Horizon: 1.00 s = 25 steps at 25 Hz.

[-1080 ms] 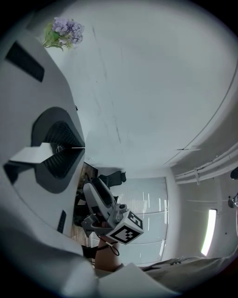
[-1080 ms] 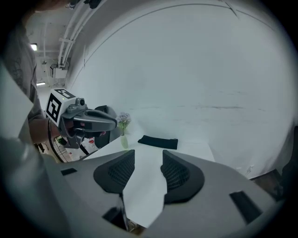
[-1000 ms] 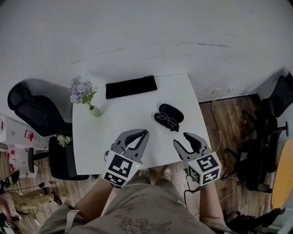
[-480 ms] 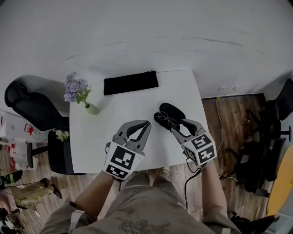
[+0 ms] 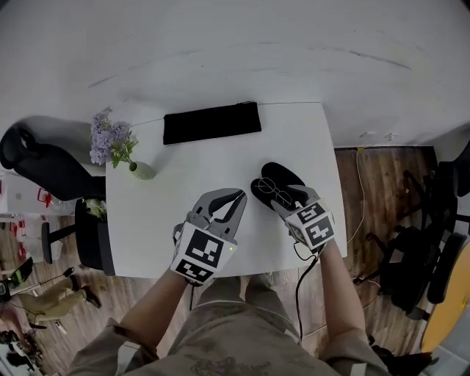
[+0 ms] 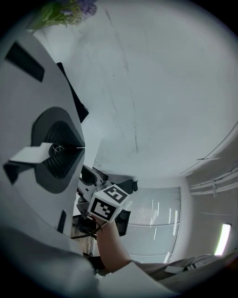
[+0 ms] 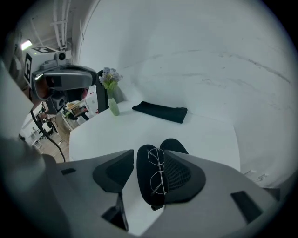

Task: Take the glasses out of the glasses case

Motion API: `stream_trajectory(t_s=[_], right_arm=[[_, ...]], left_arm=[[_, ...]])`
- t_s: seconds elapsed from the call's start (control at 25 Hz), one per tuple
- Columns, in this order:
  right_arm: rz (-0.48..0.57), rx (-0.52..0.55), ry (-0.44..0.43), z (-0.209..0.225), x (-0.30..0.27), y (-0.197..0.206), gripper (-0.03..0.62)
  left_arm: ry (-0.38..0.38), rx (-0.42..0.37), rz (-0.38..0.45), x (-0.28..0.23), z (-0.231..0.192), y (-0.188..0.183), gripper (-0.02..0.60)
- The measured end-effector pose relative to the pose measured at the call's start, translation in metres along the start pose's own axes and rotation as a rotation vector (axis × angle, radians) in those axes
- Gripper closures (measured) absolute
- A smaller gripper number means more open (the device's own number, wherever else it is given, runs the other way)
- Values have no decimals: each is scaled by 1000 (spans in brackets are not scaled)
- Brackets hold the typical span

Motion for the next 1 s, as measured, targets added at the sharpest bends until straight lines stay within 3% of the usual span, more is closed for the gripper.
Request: stream_trajectory(t_s=[0.24, 0.6, 0.76, 0.84, 1.0], right_arm=[[-118, 32, 3, 16, -47, 12, 375], [-206, 112, 25, 15, -85, 27, 375], [-202, 107, 40, 18, -91, 31, 376], [-186, 97, 42, 21, -91, 33, 434], [-172, 81, 27, 23, -87, 31, 465]], left_arm=[[5, 23, -63, -24, -4, 18, 560], [3, 65, -133, -33, -5, 44, 560], [-47, 116, -104, -29, -10, 51, 561], [-68, 156, -88, -26, -13, 54, 561], [-100, 187, -76, -22, -16, 58, 561]])
Point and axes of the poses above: the fingertips, and each gripper's own axes: x backward along the fingers, z to its right, y out of its underside, the point moved 9 cm from there along x, backward along the fingers, and after that the axes turned 9 degrees about -z, right-handed, at the moved point
